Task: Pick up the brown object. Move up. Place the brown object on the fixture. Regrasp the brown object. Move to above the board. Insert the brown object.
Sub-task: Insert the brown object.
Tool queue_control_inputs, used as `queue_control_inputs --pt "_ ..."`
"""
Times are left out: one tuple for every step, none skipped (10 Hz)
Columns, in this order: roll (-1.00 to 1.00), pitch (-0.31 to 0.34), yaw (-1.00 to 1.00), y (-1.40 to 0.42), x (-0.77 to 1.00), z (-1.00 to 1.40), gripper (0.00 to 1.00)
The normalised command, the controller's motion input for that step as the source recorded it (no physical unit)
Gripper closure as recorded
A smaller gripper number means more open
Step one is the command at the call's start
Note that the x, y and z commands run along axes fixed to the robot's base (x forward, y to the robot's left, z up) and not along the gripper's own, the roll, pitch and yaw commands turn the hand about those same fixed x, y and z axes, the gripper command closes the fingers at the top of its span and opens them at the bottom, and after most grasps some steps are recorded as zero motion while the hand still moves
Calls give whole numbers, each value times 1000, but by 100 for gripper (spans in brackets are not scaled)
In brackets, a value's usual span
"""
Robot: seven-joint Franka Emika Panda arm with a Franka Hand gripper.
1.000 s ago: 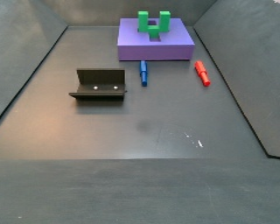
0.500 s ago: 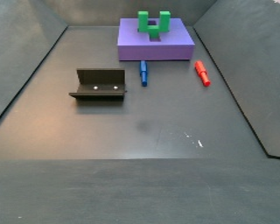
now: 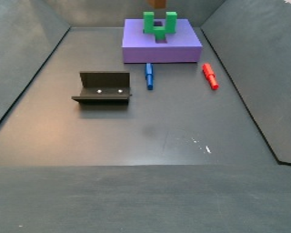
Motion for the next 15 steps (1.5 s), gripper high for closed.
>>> queue_control_inputs --pt "0 0 -997 -134 0 -237 100" --pt "0 17 -983 -91 0 -237 100" --pt "0 0 -683 0 -117 -217 100" --pt "0 0 -409 0 -177 -197 100" --pt "3 0 -46 0 -114 -274 100" --pt "-39 -34 0 -49 -114 -220 100" --pt "-60 -44 0 0 -169 -243 100" --pt "-107 -76 23 -103 -189 -111 100" --pt "-126 -80 20 -146 -151 -49 100" --pt "-139 -99 3 -129 -206 -23 100" --pt "-153 -119 0 -97 -214 -83 100" --pt "-127 -96 0 0 -123 -209 100" --pt "-103 -81 126 149 -117 -283 100" --pt "-130 -71 229 63 0 -163 100" --pt "-126 -70 263 117 0 -134 100"
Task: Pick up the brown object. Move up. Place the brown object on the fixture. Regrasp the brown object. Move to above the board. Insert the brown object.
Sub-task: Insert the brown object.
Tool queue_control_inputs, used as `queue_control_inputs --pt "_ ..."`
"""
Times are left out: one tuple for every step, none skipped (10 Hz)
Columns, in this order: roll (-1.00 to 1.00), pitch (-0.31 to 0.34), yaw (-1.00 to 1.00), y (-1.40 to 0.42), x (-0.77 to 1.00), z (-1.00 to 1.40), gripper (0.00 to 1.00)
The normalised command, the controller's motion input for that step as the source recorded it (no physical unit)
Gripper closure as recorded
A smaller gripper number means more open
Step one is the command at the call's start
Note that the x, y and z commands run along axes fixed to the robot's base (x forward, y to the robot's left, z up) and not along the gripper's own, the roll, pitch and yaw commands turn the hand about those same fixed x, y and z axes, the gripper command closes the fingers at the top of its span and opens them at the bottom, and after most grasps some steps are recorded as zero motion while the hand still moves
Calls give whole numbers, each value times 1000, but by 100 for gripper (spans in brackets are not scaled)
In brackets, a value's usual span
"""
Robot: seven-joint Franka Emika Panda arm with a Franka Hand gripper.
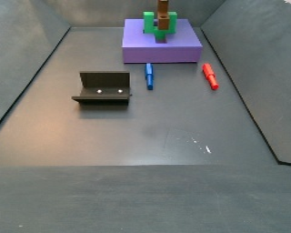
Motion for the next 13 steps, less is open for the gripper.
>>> queue_control_inputs --pt "-136 -74 246 71 0 -100 100" --pt "-113 -70 277 54 0 -146 100" --pt "-64 -36 129 0 0 -74 100" --pt "39 0 0 -69 0 -169 100" --pt "89 21 -23 -131 160 -91 100" --pt "119 59 -51 -60 229 -109 100" --pt "137 77 -83 -49 249 -89 100" --pt "141 60 -123 0 163 -131 100" --pt "149 51 -117 0 0 -157 100" --pt "160 47 -169 86 -97 -146 100" --pt "130 36 -166 43 -140 -111 100" --pt "77 11 -46 0 0 -129 100" --pt "51 0 0 -40 51 -326 100"
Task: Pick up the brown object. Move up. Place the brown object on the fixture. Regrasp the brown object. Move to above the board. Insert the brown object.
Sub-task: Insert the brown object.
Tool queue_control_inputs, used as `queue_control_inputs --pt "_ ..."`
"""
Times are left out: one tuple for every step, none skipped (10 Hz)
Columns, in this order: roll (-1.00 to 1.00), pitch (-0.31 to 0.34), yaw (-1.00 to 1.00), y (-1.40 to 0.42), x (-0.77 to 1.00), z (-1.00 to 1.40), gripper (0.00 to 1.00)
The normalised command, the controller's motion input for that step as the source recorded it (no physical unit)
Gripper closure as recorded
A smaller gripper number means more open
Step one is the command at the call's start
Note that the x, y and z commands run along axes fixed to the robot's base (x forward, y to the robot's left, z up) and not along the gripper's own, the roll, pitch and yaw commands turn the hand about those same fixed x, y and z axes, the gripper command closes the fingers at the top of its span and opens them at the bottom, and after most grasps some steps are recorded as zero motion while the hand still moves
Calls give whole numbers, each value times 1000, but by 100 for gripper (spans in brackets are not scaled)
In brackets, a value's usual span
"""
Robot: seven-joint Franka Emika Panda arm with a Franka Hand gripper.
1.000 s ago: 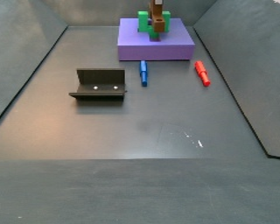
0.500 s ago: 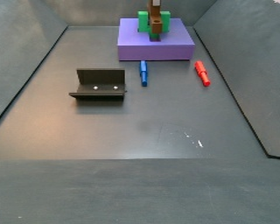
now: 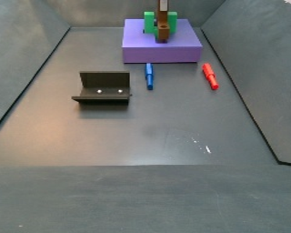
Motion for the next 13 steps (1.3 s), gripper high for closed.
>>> queue_control_inputs --pt "0 0 0 -109 71 -300 100" --pt "-14 0 0 -109 106 -320 100" --pt "-13 -3 0 -46 46 -349 100" --pt "0 0 0 0 0 -331 100" --pt "0 0 0 0 11 -320 100" --pt "0 0 0 0 0 -329 100" --pt "0 0 0 0 286 -143 100" --pt "0 0 0 0 194 -163 100" --pt "0 0 0 0 146 -126 100" --pt "0 0 0 0 97 -111 100" --pt "0 0 0 0 0 -203 100" --pt "0 -26 -20 0 -11 -411 100" --pt "69 -76 -17 -11 -260 -651 100"
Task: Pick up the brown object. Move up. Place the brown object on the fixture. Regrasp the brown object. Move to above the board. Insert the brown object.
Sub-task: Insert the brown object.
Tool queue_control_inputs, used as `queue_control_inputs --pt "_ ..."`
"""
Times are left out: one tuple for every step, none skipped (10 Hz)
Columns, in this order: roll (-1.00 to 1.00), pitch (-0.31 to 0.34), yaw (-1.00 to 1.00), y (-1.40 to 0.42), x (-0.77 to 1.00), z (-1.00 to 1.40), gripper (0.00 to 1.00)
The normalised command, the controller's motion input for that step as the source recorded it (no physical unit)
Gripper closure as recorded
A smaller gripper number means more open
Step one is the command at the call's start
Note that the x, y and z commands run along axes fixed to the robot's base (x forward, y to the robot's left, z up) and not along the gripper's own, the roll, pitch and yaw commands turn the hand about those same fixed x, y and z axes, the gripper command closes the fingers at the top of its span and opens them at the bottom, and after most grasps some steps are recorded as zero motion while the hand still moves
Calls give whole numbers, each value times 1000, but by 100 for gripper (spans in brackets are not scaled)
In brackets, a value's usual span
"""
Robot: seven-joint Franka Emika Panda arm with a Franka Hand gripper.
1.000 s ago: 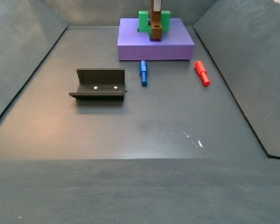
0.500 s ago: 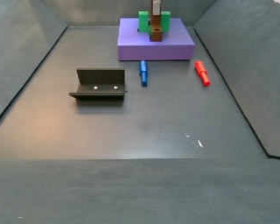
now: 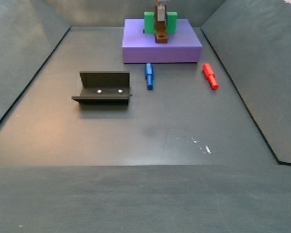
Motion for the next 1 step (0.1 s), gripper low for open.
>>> queue_control_inputs --pt "0 0 0 0 0 0 100"
